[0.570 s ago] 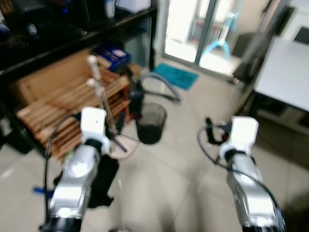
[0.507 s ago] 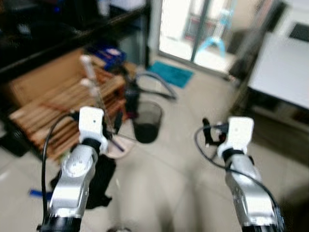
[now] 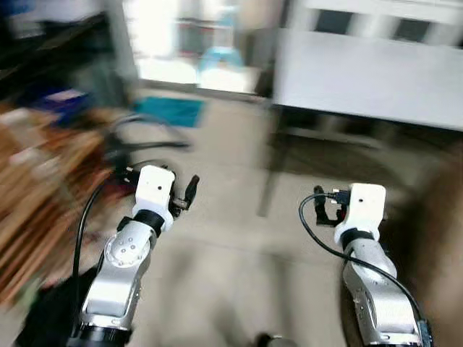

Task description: Move the pillow to the sofa from floor

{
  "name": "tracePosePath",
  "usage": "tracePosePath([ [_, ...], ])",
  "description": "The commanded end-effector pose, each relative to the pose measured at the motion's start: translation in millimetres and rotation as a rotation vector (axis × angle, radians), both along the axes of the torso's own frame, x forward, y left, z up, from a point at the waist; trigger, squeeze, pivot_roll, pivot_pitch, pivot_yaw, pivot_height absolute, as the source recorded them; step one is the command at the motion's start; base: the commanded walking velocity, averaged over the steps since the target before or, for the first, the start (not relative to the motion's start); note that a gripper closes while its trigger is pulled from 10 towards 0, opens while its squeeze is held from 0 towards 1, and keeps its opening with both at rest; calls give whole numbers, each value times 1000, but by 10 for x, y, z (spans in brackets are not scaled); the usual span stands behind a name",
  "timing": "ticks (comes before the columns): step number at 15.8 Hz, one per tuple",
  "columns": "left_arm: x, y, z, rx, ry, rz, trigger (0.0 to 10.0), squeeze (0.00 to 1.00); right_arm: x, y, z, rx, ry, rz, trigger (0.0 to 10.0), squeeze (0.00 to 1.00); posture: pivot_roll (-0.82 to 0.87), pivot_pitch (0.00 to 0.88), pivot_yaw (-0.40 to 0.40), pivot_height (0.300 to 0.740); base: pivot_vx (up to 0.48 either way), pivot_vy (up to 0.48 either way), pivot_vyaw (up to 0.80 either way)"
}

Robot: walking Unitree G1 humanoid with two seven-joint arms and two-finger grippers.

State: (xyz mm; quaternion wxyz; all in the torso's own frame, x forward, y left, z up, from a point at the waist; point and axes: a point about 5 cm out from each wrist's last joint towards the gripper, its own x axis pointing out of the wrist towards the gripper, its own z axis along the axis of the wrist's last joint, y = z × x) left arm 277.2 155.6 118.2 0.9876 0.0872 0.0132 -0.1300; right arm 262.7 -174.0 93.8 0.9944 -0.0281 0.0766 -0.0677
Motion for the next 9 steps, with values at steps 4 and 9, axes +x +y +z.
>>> tracePosePath([
  [4, 9, -1, 2, 26, -29, 29, 10000, 0, 2, 5, 66, -38, -7, 16, 10000, 0, -46, 0, -10, 740, 0, 0, -775],
  [9, 2, -34, 4, 21, -43, 22, 10000, 0, -11, -3, 80, -54, -2, 19, 10000, 0, -52, 0, -13, 740, 0, 0, -775],
])
